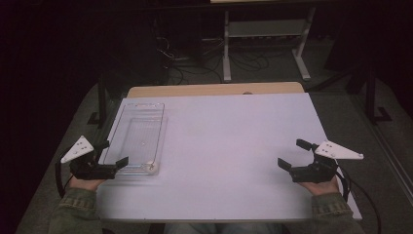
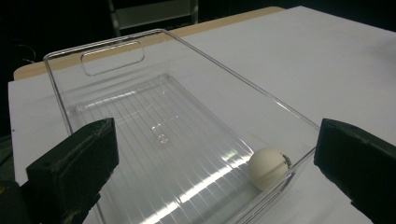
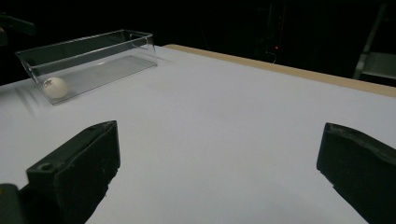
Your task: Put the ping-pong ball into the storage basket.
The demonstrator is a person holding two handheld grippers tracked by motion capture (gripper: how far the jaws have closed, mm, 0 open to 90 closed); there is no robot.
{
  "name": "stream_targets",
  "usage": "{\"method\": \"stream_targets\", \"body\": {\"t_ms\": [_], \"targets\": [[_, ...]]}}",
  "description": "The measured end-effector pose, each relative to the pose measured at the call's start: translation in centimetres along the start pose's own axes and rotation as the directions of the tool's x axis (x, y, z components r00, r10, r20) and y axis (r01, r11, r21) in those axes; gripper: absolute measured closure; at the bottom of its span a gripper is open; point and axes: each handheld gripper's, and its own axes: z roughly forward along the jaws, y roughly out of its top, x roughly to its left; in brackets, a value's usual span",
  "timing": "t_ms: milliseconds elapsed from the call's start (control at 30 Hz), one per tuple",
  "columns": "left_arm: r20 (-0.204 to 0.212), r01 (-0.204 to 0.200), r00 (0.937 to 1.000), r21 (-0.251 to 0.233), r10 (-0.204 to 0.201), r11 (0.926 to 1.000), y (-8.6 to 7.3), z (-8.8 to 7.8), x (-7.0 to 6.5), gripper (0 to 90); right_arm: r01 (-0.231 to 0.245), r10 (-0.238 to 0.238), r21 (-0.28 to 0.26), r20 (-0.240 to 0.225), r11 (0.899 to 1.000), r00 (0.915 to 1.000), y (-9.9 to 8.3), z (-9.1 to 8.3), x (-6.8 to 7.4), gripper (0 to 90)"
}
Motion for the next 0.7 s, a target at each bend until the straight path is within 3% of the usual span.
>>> {"method": "stream_targets", "body": {"t_ms": [300, 700], "targets": [[-0.024, 0.037, 0.999, -0.081, -0.039, 0.996, -1.0, -0.5, 0.1, 0.0, 0.0, 0.0, -0.003, -0.001, 1.0, 1.0, 0.0, -0.1, 0.0, 0.0], [-0.027, 0.049, 0.9983, -0.094, -0.052, 0.9944, -1.9, -0.3, 0.2, 0.0, -0.003, 0.003, -0.004, 0.001, 1.0, 1.0, 0.0, -0.2, 0.0, 0.0]]}}
